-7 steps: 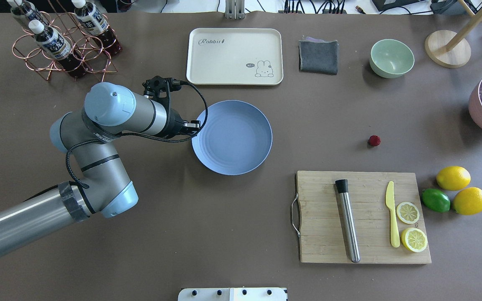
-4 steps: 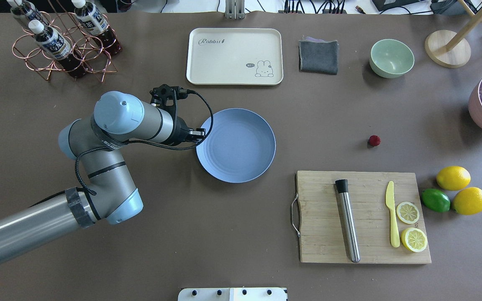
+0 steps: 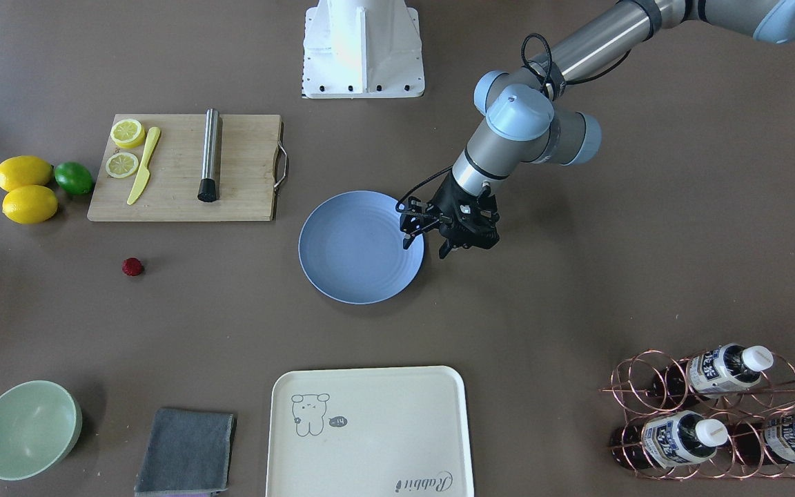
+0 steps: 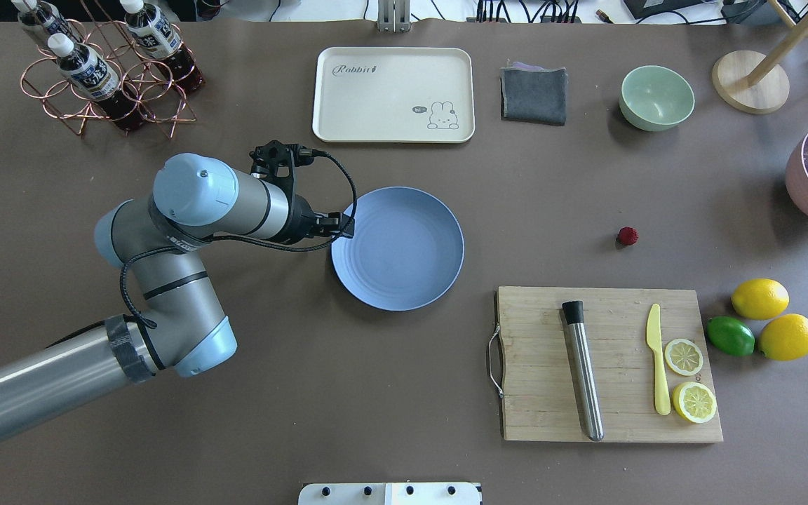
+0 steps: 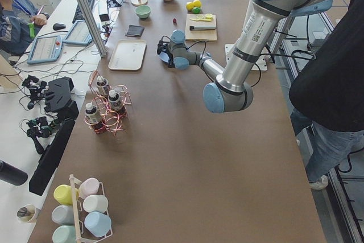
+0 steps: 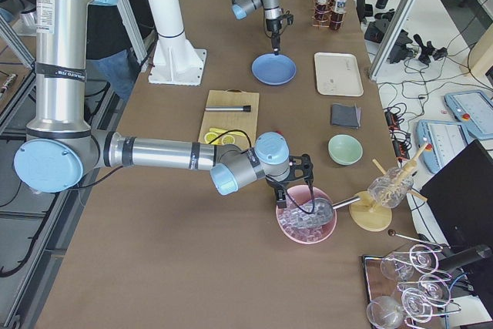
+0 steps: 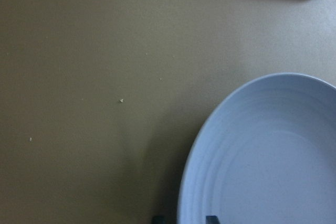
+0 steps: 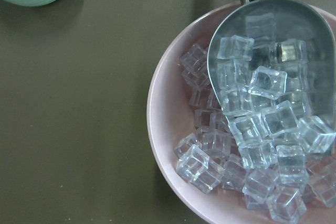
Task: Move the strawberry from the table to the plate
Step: 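Push the blue plate with the left gripper toward the table center, then withdraw the left gripper while the right gripper moves toward the strawberry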
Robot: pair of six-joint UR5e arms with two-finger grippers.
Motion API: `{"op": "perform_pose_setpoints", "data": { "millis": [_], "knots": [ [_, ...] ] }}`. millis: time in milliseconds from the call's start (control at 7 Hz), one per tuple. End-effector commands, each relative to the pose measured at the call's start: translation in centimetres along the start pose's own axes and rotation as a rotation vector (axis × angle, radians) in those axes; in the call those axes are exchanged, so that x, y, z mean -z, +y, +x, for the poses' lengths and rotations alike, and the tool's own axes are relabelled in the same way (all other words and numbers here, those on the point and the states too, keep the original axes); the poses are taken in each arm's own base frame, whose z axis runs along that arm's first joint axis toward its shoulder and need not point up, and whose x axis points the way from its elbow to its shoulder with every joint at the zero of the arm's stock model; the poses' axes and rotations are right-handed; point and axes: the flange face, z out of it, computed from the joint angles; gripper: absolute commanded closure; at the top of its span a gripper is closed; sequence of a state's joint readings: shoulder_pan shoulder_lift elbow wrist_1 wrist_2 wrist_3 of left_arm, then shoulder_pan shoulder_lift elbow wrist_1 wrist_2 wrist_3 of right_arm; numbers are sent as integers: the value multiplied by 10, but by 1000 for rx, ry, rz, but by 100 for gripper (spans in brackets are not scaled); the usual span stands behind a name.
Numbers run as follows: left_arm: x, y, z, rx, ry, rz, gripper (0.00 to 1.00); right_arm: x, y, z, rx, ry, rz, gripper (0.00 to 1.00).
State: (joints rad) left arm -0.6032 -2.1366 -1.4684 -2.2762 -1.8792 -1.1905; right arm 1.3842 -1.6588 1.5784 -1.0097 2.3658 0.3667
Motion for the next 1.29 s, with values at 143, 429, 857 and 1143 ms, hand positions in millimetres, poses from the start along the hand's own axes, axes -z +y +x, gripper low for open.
{"op": "perform_pose_setpoints", "data": {
  "millis": [143, 429, 857, 1143],
  "knots": [
    [93, -36, -123, -92, -30, -22, 3, -14, -16, -34, -35, 3, -5, 0],
    [176, -55, -258, -190, -90, -43, 3, -38, -47, -107, -100, -3, 3, 0],
    [302, -70, -417, -314, -162, -130, 3, -89, -63, -245, -193, 2, 41, 0],
    [362, -69, -490, -341, -245, -221, 2, -126, -47, -303, -197, 29, 56, 0]
  ]
}}
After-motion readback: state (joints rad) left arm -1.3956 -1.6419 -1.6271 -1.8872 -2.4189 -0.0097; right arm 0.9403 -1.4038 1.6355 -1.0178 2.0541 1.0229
